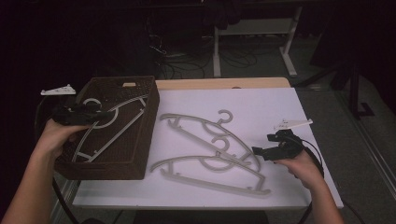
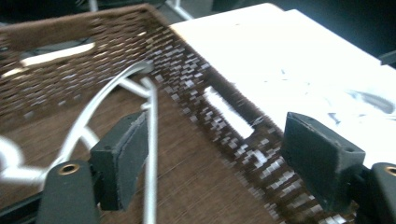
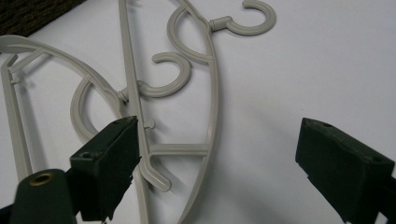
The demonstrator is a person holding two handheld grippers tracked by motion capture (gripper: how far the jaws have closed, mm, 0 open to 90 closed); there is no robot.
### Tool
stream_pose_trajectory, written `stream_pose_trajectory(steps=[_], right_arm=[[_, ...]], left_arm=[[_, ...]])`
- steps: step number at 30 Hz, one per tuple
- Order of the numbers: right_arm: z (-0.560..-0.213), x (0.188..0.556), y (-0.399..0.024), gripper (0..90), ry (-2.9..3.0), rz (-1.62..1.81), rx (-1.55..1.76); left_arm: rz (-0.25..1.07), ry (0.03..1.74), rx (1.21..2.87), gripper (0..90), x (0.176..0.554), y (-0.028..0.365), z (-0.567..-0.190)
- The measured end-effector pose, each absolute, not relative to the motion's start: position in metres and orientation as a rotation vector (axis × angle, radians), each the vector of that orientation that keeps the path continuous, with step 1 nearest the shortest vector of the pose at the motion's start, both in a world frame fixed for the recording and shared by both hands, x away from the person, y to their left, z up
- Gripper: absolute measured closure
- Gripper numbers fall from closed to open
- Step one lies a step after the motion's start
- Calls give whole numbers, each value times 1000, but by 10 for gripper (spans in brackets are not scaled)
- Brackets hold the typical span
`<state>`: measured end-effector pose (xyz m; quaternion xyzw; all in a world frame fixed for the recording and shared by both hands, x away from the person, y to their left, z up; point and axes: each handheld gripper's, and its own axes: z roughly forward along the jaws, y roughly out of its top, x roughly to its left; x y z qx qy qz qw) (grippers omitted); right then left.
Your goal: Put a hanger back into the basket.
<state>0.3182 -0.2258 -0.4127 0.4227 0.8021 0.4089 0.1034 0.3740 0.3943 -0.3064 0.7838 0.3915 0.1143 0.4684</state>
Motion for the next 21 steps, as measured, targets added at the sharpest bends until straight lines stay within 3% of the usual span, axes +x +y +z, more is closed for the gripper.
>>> stream_pose_trajectory(steps=[17, 21], right_arm=[[-411, 319, -222, 134, 2378, 1204, 1233], [-411, 319, -219, 227, 2390, 1199, 1252]], left_arm=[[140, 712, 1938, 40, 359, 269, -309], [101, 659, 1952, 34, 355, 237, -318]])
